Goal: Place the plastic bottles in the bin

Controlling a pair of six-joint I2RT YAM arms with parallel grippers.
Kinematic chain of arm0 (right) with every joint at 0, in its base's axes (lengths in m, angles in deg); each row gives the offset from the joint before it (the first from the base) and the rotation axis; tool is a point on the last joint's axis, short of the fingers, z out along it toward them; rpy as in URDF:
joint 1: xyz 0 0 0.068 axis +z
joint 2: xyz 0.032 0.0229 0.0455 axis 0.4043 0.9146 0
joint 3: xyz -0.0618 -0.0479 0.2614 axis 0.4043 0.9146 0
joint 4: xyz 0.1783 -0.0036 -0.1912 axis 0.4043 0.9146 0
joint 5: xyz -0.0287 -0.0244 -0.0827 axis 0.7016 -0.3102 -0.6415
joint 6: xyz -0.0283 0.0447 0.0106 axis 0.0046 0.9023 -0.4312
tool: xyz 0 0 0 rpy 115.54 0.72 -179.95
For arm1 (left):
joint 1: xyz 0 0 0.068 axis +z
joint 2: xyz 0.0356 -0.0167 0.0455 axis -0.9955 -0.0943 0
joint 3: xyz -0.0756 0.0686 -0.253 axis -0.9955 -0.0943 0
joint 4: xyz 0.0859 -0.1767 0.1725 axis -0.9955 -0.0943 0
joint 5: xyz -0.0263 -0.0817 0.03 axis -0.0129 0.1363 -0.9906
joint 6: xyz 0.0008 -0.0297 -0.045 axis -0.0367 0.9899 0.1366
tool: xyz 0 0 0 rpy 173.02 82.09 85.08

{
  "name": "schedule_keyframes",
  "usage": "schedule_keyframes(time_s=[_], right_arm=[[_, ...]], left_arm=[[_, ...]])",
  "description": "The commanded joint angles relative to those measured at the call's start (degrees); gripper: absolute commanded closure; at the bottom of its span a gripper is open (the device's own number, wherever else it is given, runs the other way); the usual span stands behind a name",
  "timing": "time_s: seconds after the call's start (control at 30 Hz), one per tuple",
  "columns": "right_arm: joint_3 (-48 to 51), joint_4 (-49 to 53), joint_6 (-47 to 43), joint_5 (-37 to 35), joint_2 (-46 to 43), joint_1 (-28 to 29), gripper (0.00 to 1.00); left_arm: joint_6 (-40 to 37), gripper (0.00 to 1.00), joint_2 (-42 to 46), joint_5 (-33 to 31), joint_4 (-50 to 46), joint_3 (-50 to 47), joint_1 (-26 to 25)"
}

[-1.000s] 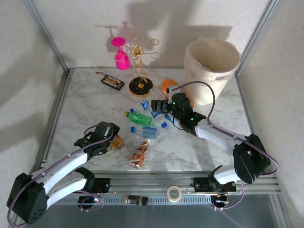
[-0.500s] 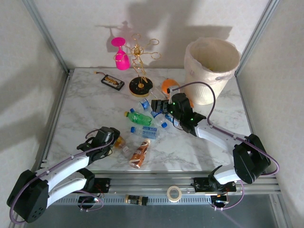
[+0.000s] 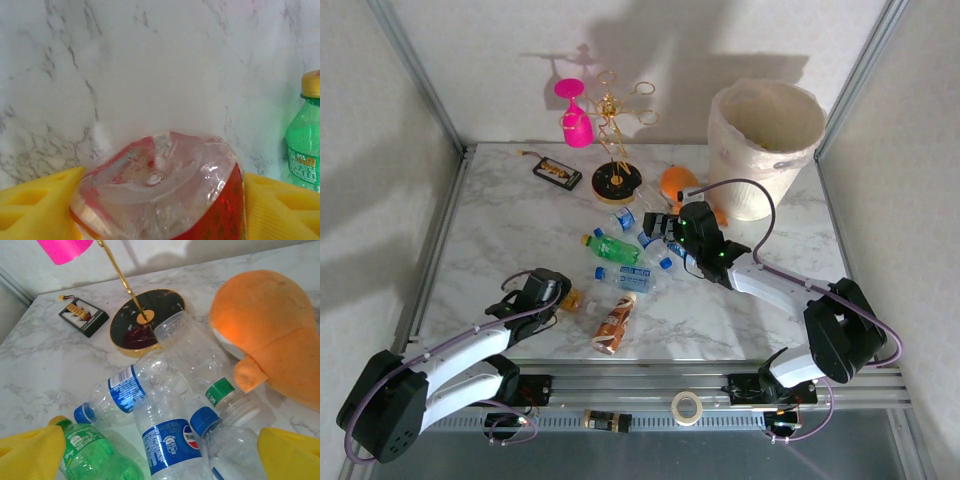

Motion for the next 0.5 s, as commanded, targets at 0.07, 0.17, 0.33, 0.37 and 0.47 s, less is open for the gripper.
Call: schedule_keyframes(time_s=[0.07, 0.17, 0.33, 0.37, 0.47], right_arm=[[2.6, -7.1, -1.8, 11.0, 0.1, 0.2, 0.01], [3.8, -10.9, -2.8, 20.0, -0.1, 0.2, 0.01], [3.8, -13.7, -3.8, 28.7, 0.4, 0.3, 0.01], [3.8, -14.3, -4.0, 30.2, 0.5, 0.2, 0.01], [3.3, -15.6, -4.5, 33.6, 0.9, 2.2, 0.01]], left_arm=[[-1.9, 0.36, 1.5, -6.3, 1.8, 0.5, -0.1], [-4.4, 0.37, 5.0, -8.5, 4.5, 1.4, -0.1], [-9.3, 0.42, 11.0, -11.0, 12.2, 1.9, -0.1], [-10.6, 0.43, 11.8, -11.5, 13.8, 2.3, 0.0], [-14.1, 0.43, 12.0, -12.0, 17.5, 4.5, 0.0]])
